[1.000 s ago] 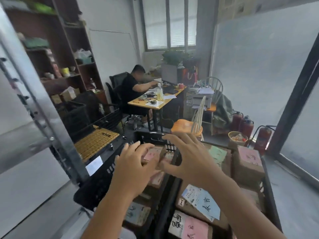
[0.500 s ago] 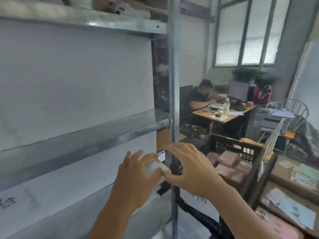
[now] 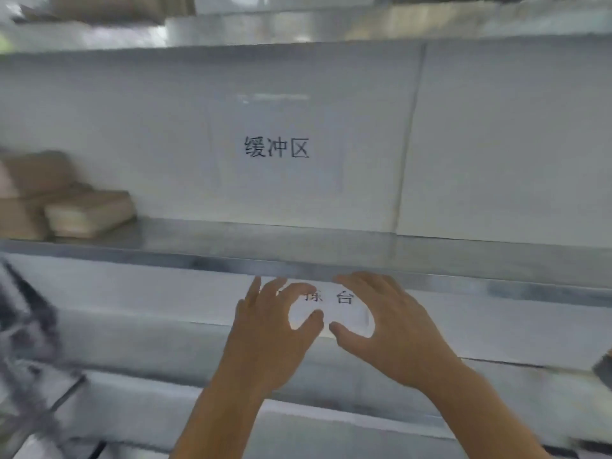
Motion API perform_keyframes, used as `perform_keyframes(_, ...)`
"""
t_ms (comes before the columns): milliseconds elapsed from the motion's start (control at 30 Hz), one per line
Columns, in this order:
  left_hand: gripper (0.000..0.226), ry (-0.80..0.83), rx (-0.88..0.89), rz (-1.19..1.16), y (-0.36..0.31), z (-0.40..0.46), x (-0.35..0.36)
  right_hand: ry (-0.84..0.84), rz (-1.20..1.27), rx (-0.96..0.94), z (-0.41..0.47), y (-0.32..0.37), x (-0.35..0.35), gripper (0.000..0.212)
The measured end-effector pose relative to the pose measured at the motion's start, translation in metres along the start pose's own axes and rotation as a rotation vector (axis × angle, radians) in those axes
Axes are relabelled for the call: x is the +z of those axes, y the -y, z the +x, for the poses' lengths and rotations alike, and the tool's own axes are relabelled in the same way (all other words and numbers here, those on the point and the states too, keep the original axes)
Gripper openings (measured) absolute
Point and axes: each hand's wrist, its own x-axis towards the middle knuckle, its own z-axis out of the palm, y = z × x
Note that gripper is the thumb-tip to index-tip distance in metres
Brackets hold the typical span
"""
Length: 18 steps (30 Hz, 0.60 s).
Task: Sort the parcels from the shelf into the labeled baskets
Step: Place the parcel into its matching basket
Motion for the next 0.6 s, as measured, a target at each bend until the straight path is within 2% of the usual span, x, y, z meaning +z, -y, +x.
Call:
perform_keyframes(233, 0.036, -0.193, -0.253, 0.074, 0.124, 0.01, -0.086, 0.09, 0.222, -0.32, 0.112, 0.11, 0.093, 0.065)
perform_keyframes(333, 0.043, -0.25, -0.327, 0.116, 0.173, 0.024, -0.113, 0.078, 0.3, -0.424, 0.165, 0.146, 0.129, 0.065)
perform_keyframes(500, 0.039, -0.349, -0.479, 0.178, 0.226, 0.052, -0.162, 0.127, 0.426, -0.551, 0.245, 0.195, 0.174, 0.062)
perform_keyframes(600, 0.036, -0.446, -0.497, 0.195, 0.247, 0.072, -0.189, 0.142, 0.495, -0.606, 0.288, 0.221, 0.192, 0.06)
